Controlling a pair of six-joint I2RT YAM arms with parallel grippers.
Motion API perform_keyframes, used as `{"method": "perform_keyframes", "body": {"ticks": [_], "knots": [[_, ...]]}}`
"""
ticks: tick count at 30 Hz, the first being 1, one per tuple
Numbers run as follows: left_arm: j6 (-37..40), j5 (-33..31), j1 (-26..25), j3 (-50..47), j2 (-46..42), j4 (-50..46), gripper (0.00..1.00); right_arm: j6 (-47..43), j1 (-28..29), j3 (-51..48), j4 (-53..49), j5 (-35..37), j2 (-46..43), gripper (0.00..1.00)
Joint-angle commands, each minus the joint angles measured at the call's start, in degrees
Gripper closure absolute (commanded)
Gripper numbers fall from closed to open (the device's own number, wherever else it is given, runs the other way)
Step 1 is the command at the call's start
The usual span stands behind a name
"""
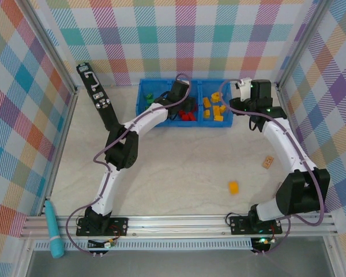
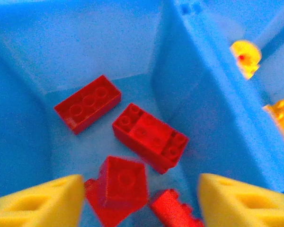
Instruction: Sort the legos into containers by color
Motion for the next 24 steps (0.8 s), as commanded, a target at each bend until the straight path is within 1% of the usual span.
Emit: {"method": "perform_keyframes", "body": {"ticks": [1,2,4,7,8,10,11,12,13,15,17,20,22,24], "knots": [[0.07,0.39,0.36,2.92,-1.27,-0.02,0.20,2.16,-0.38,-1.08,-0.56,-1.04,-0.97,0.50],[0.25,0.57,0.36,3.44,-1.65,-0.57,0.15,3.18,-0.39,-1.35,-2.18,-1.62,-0.87,0.49],[0.96,1.63,0.45,3.52,-3.27,-1.11,0.14,6.83,-0.37,-2.55,-5.99,-3.29,-1.23,0.49],[2.17,3.32,0.53,1.81,-7.32,0.17,0.14,12.79,-0.34,-4.93,-12.40,-9.23,-3.58,0.48],[2.63,4.27,0.54,1.51,-8.67,0.70,0.14,15.52,-0.19,-6.22,-13.64,-10.16,-4.96,0.48],[3.39,6.91,0.54,0.35,-12.28,1.59,0.14,22.97,-0.17,-9.49,-16.44,-11.65,-8.65,0.45],[3.87,8.01,0.54,-0.23,-13.76,3.32,0.14,25.24,-0.18,-10.31,-18.28,-12.41,-10.11,0.41],[4.51,8.87,0.54,-0.51,-15.59,3.51,0.14,27.93,-0.11,-10.95,-21.05,-13.37,-11.53,0.40],[5.46,8.91,0.54,-0.93,-17.48,3.00,0.14,30.30,-0.08,-11.02,-24.88,-14.09,-12.54,0.41],[7.29,8.02,0.62,-2.27,-21.31,2.52,0.14,35.57,0.54,-11.95,-31.46,-15.02,-14.48,0.41],[8.92,7.12,0.88,-3.69,-25.01,-0.79,0.12,42.18,2.27,-14.78,-36.49,-14.45,-17.87,0.41],[11.11,5.91,1.32,-4.27,-29.63,-6.93,0.09,52.26,7.16,-19.37,-44.39,-12.46,-22.86,0.41],[11.85,4.47,1.80,-6.85,-32.89,-9.79,0.09,60.21,11.21,-22.79,-48.49,-11.28,-26.71,0.37],[12.07,3.54,2.44,-11.17,-36.63,-10.58,0.07,67.48,15.36,-25.92,-50.74,-9.70,-30.05,0.34]]}}
